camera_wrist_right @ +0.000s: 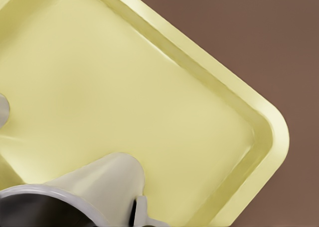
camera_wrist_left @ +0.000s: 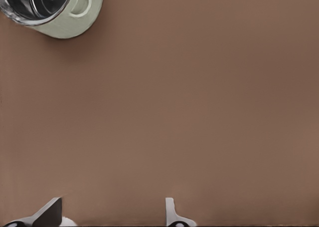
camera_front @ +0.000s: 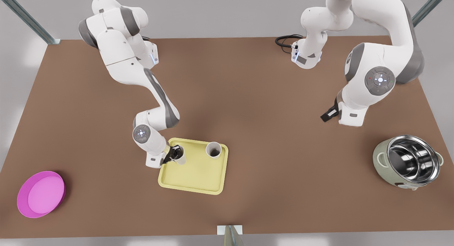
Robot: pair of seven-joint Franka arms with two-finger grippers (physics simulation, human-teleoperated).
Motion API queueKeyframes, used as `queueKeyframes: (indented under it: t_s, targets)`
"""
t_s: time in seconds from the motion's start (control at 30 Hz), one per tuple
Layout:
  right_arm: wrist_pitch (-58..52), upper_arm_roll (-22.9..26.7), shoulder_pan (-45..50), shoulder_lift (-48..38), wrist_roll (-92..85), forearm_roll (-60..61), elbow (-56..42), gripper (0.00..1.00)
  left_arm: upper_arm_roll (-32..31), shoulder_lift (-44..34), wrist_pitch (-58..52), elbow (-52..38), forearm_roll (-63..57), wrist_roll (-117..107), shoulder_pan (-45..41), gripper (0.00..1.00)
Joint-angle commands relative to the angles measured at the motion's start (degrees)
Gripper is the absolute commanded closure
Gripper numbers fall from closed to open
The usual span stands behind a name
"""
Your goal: Use both arms to respectively pick up the white IKEA cups from the middle-left and middle-right positions, then place the white IKEA cups onto the middle-middle tray, ensuring that the cups remain upright and do not tip over
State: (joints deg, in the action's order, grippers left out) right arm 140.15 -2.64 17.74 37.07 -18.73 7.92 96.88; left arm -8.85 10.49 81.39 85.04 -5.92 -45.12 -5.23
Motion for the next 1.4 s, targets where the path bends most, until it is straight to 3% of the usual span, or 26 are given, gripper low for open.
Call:
queueKeyframes:
  t_s: [0.0,0.03,0.07,0.1,0.53,0.73,0.8,0.87,0.93,1.03,1.1,1.37]
  targets:
    - [0.21,0.00,0.10,0.10,3.61,-0.27,-0.03,0.79,-0.12,0.23,-3.96,1.36,0.64,32.20,0.40,0.00]
    - [0.30,0.00,0.01,0.28,3.61,-0.27,-0.11,0.70,-0.12,1.37,-3.26,1.27,0.56,32.11,0.40,0.00]
    - [0.30,0.00,0.01,0.37,3.61,-0.18,-0.11,0.32,-0.12,1.64,-3.26,1.18,0.64,32.20,0.49,0.00]
    - [0.30,0.00,-0.16,0.37,3.52,-0.27,-0.20,0.00,-0.20,1.47,-4.05,1.18,0.64,31.94,0.31,0.00]
    - [0.21,0.00,-0.95,-0.16,2.73,-0.36,-0.55,0.00,-0.29,1.46,-5.02,0.22,2.31,34.93,1.19,0.00]
    - [-4.52,-0.08,-1.48,-5.17,0.62,-0.27,-0.20,0.00,-0.29,1.46,-6.25,0.22,2.40,34.84,1.19,0.00]
    - [-12.26,0.44,-1.83,-9.21,0.80,3.33,-1.26,0.00,-0.29,1.46,-6.25,0.22,2.40,34.93,1.28,0.00]
    - [-21.57,0.62,-7.98,-11.41,0.97,3.34,-1.78,0.00,-0.29,1.46,-6.25,0.22,2.40,35.19,1.19,0.00]
    - [-38.54,1.85,-13.61,-11.32,7.56,1.23,-8.55,0.00,-0.38,1.46,-6.16,0.22,2.92,35.28,1.10,0.00]
    - [-57.08,4.22,-13.70,-23.89,18.55,-7.13,-14.35,0.00,-0.38,1.46,-6.25,0.22,3.54,35.28,1.19,0.00]
    - [-66.49,5.71,-14.14,-25.38,16.35,-6.68,-18.48,0.00,-0.38,1.46,-6.16,0.22,3.54,35.28,1.28,0.00]
    - [-62.36,5.98,-18.27,-27.23,11.96,-6.07,-13.65,0.00,-0.38,1.38,-6.33,0.22,3.54,35.10,1.10,0.00]
